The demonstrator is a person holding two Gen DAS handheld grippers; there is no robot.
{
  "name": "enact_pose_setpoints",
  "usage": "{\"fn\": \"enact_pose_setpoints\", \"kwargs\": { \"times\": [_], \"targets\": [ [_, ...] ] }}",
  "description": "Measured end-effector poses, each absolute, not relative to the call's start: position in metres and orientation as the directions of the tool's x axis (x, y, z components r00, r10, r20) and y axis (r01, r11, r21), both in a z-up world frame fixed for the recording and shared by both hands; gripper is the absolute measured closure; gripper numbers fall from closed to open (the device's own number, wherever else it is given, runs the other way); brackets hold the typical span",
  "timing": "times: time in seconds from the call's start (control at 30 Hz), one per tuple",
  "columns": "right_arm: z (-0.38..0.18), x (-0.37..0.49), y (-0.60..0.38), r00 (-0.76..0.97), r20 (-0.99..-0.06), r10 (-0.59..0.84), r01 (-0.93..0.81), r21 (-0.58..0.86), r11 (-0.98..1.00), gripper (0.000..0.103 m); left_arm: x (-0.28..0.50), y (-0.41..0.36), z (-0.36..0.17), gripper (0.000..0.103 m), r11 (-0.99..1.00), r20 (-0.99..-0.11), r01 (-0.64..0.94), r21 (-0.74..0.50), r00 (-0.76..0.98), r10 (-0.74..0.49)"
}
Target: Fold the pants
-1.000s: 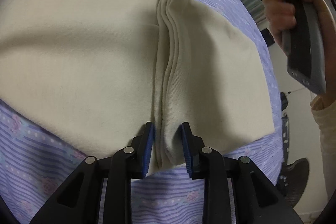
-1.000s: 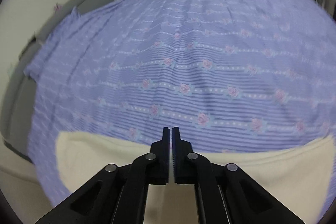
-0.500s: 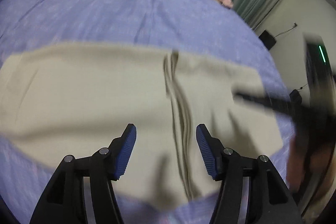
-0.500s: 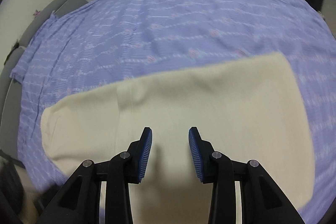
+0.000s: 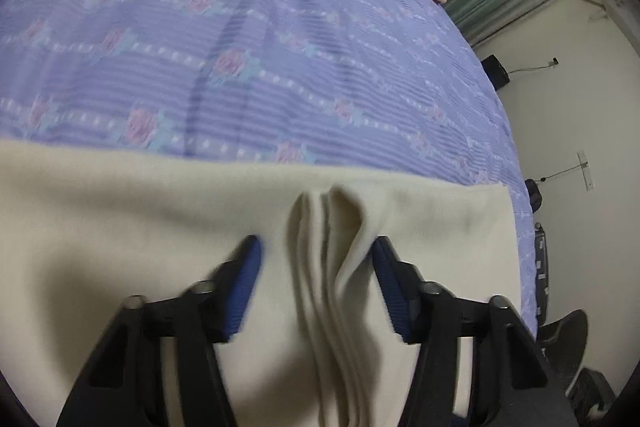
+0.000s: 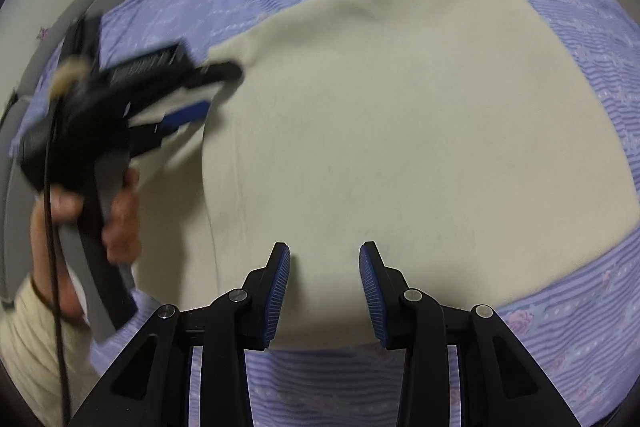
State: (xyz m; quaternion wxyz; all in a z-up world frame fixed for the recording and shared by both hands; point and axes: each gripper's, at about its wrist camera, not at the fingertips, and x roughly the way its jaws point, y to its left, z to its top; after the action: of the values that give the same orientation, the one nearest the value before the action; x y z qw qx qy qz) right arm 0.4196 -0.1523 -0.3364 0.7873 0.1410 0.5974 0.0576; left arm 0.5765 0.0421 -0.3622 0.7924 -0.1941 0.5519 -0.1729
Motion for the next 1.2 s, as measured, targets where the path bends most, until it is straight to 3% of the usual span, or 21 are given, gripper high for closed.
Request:
{"fn": "enact_pose_setpoints", "kwargs": {
  "times": [0.03, 0.1, 0.2, 0.27, 0.43, 0.57, 0.67, 0.73, 0.8, 0.83, 0.87, 0.93, 1.03, 1.2],
  "targets": [
    [-0.338, 0.418, -0.151, 0.28, -0.924, 0.261, 0.074, 0.292, 0.954, 0.065, 0.576, 0.038, -0.361, 0.081, 0.856, -0.801, 0.086, -0.509, 0.316, -0.508],
    [-0.342, 0.415, -0.15, 0.275, -0.923, 0.269, 0.074, 0.299, 0.951, 0.065, 0.577, 0.027, -0.351, 0.085, 0.875, -0.809, 0.132, -0.465, 0.338, -0.481],
    [-0.344, 0.412, -0.149, 0.282, -0.919, 0.275, 0.067, 0.305, 0.95, 0.065, 0.573, 0.023, -0.33, 0.086, 0.859, -0.75, 0.205, -0.47, 0.419, -0.511],
    [-0.345, 0.411, -0.146, 0.288, -0.92, 0.266, 0.056, 0.293, 0.954, 0.064, 0.582, 0.019, -0.345, 0.085, 0.888, -0.795, 0.178, -0.424, 0.397, -0.459],
    [-0.347, 0.41, -0.135, 0.272, -0.935, 0.227, 0.039, 0.247, 0.968, 0.059, 0.584, 0.027, -0.358, 0.071, 0.893, -0.809, 0.126, -0.431, 0.384, -0.445],
    [-0.344, 0.405, -0.119, 0.273, -0.943, 0.192, 0.006, 0.201, 0.98, 0.059, 0.565, 0.049, -0.328, 0.062, 0.967, -0.831, 0.043, -0.252, 0.503, -0.239],
    [-0.338, 0.402, -0.11, 0.268, -0.948, 0.17, -0.03, 0.169, 0.985, 0.059, 0.535, 0.086, -0.296, 0.047, 0.979, -0.798, 0.002, -0.204, 0.579, -0.167],
    [-0.327, 0.403, -0.106, 0.273, -0.93, 0.246, -0.049, 0.242, 0.969, 0.059, 0.509, 0.121, -0.274, 0.03, 0.984, -0.774, -0.05, -0.17, 0.625, -0.102],
    [-0.314, 0.402, -0.1, 0.288, -0.909, 0.301, -0.053, 0.299, 0.953, 0.057, 0.487, 0.151, -0.263, 0.027, 0.983, -0.758, -0.107, -0.151, 0.65, -0.045],
    [-0.308, 0.401, -0.097, 0.309, -0.897, 0.316, -0.056, 0.314, 0.948, 0.05, 0.479, 0.162, -0.26, 0.024, 0.98, -0.757, -0.131, -0.15, 0.653, -0.029],
    [-0.301, 0.401, -0.092, 0.333, -0.885, 0.325, -0.062, 0.323, 0.944, 0.04, 0.465, 0.183, -0.259, 0.022, 0.973, -0.761, -0.17, -0.156, 0.648, -0.008],
    [-0.29, 0.402, -0.08, 0.379, -0.862, 0.337, -0.089, 0.328, 0.94, 0.033, 0.447, 0.21, -0.262, 0.02, 0.961, -0.768, -0.222, -0.164, 0.64, 0.017],
    [-0.283, 0.408, -0.053, 0.408, -0.853, 0.326, -0.148, 0.291, 0.945, 0.032, 0.418, 0.248, -0.281, 0.018, 0.925, -0.792, -0.313, -0.213, 0.611, 0.024],
    [-0.289, 0.414, -0.019, 0.382, -0.86, 0.339, -0.208, 0.277, 0.938, 0.032, 0.383, 0.29, -0.331, 0.017, 0.821, -0.799, -0.399, -0.409, 0.591, -0.11]
  ]
}}
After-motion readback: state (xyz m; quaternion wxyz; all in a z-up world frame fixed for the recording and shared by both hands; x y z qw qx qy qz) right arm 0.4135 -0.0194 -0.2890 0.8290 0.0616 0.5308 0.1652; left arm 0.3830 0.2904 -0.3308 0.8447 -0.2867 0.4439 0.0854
